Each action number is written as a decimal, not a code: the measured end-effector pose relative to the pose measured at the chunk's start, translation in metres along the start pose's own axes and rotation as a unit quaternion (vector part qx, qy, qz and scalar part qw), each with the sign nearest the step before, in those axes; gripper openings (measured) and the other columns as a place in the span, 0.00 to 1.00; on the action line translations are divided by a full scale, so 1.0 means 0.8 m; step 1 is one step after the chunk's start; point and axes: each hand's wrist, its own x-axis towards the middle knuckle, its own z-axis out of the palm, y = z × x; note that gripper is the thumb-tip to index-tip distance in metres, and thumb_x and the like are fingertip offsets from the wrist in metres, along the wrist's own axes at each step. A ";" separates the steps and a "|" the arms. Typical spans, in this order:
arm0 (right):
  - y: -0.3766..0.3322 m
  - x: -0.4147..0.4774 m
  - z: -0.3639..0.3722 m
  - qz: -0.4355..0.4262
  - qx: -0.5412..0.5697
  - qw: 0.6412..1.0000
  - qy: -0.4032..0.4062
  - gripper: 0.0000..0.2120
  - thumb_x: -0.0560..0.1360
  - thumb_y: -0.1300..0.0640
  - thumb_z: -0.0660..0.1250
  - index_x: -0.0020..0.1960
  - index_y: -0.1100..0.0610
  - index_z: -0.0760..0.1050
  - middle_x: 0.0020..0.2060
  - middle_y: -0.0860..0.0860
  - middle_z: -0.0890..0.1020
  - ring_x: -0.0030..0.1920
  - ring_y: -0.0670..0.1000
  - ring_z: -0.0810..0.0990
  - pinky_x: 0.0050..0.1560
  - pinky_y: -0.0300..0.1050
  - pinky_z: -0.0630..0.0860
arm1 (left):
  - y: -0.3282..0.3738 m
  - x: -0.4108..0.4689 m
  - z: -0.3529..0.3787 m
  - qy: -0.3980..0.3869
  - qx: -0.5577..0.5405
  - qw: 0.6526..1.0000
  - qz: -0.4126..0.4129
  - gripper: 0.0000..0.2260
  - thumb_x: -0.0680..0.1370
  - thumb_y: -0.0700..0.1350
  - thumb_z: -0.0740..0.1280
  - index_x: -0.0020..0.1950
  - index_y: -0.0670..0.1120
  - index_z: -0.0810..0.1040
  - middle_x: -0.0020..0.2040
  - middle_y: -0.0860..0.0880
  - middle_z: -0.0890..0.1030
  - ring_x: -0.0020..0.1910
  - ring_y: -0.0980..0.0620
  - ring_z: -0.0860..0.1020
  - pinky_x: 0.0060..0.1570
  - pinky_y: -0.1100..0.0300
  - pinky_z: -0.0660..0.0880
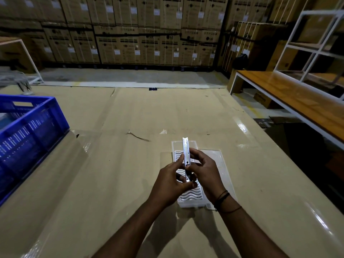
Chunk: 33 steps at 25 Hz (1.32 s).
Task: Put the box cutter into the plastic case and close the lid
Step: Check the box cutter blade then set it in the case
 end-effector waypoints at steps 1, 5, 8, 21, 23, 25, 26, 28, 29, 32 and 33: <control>0.000 -0.001 0.000 0.002 0.003 1.000 -0.002 0.27 0.71 0.74 0.65 0.65 0.53 0.79 0.56 0.52 0.84 0.45 0.54 0.87 0.31 0.40 0.75 | -0.001 0.000 0.000 -0.002 -0.001 1.000 -0.001 0.44 0.67 0.42 0.81 0.72 0.68 0.61 0.55 0.56 0.82 0.36 0.59 0.80 0.45 0.58 0.82; 0.003 0.000 -0.001 0.000 0.007 1.000 0.002 0.29 0.68 0.73 0.64 0.65 0.52 0.79 0.55 0.50 0.84 0.48 0.61 0.87 0.32 0.42 0.75 | -0.003 0.002 0.001 -0.006 -0.005 1.000 0.000 0.44 0.67 0.41 0.81 0.75 0.64 0.62 0.55 0.56 0.83 0.34 0.60 0.79 0.43 0.61 0.81; 0.005 0.000 -0.005 0.002 0.004 1.000 -0.003 0.31 0.68 0.75 0.63 0.65 0.52 0.79 0.55 0.50 0.84 0.49 0.64 0.85 0.32 0.46 0.76 | -0.004 0.002 0.004 -0.008 0.010 1.000 -0.002 0.44 0.67 0.42 0.81 0.77 0.62 0.64 0.55 0.56 0.82 0.34 0.59 0.79 0.43 0.60 0.82; 0.030 0.012 -0.014 0.085 -0.243 0.966 0.001 0.29 0.69 0.69 0.72 0.68 0.51 0.76 0.37 0.53 0.83 0.36 0.57 0.86 0.40 0.53 0.85 | -0.021 0.006 -0.007 0.013 0.165 0.983 -0.073 0.34 0.69 0.59 0.78 0.73 0.54 0.74 0.61 0.52 0.78 0.48 0.55 0.81 0.49 0.60 0.78; 0.040 0.017 -0.008 0.093 -0.309 0.946 -0.013 0.30 0.67 0.67 0.74 0.67 0.52 0.77 0.37 0.53 0.85 0.37 0.53 0.86 0.42 0.49 0.85 | -0.027 0.007 -0.005 0.019 0.183 0.978 -0.101 0.34 0.72 0.60 0.75 0.76 0.54 0.70 0.64 0.50 0.76 0.52 0.52 0.81 0.53 0.57 0.78; 0.049 0.021 -0.001 0.100 -0.350 0.931 -0.010 0.30 0.65 0.64 0.76 0.67 0.51 0.78 0.43 0.53 0.87 0.43 0.51 0.86 0.49 0.47 0.84 | -0.030 0.007 -0.001 0.011 0.196 0.975 -0.106 0.33 0.73 0.60 0.73 0.76 0.54 0.69 0.65 0.48 0.76 0.56 0.50 0.81 0.56 0.55 0.77; 0.051 0.023 0.003 0.102 -0.362 0.926 -0.003 0.30 0.66 0.64 0.75 0.67 0.53 0.78 0.47 0.54 0.87 0.47 0.52 0.86 0.52 0.43 0.82 | -0.030 0.007 0.000 0.007 0.202 0.974 -0.105 0.32 0.74 0.60 0.73 0.76 0.54 0.69 0.64 0.48 0.78 0.58 0.49 0.81 0.57 0.55 0.76; 0.050 0.024 0.011 0.098 -0.390 0.915 0.005 0.25 0.69 0.66 0.73 0.65 0.56 0.79 0.53 0.55 0.86 0.54 0.54 0.84 0.53 0.38 0.76 | -0.029 0.006 0.000 0.006 0.197 0.975 -0.104 0.30 0.75 0.56 0.73 0.76 0.54 0.70 0.61 0.48 0.83 0.58 0.49 0.81 0.55 0.57 0.75; 0.051 0.025 0.014 0.095 -0.399 0.912 0.008 0.23 0.69 0.66 0.73 0.63 0.57 0.80 0.54 0.55 0.86 0.55 0.55 0.84 0.52 0.38 0.76 | -0.028 0.005 -0.001 0.004 0.183 0.977 -0.106 0.29 0.75 0.54 0.73 0.76 0.54 0.71 0.58 0.48 0.85 0.53 0.48 0.83 0.53 0.58 0.76; 0.053 0.028 0.021 0.094 -0.414 0.905 0.008 0.17 0.66 0.65 0.74 0.54 0.57 0.83 0.49 0.54 0.87 0.51 0.55 0.85 0.51 0.43 0.81 | -0.026 0.003 0.000 -0.005 0.160 0.980 -0.115 0.29 0.76 0.52 0.73 0.76 0.57 0.70 0.49 0.49 0.87 0.35 0.51 0.83 0.49 0.55 0.81; 0.054 0.030 0.023 0.091 -0.420 0.903 0.003 0.17 0.64 0.64 0.75 0.53 0.58 0.83 0.49 0.55 0.87 0.51 0.55 0.85 0.51 0.45 0.81 | -0.028 0.002 0.000 -0.006 0.156 0.981 -0.116 0.29 0.76 0.52 0.73 0.76 0.57 0.69 0.47 0.50 0.87 0.33 0.51 0.83 0.48 0.54 0.82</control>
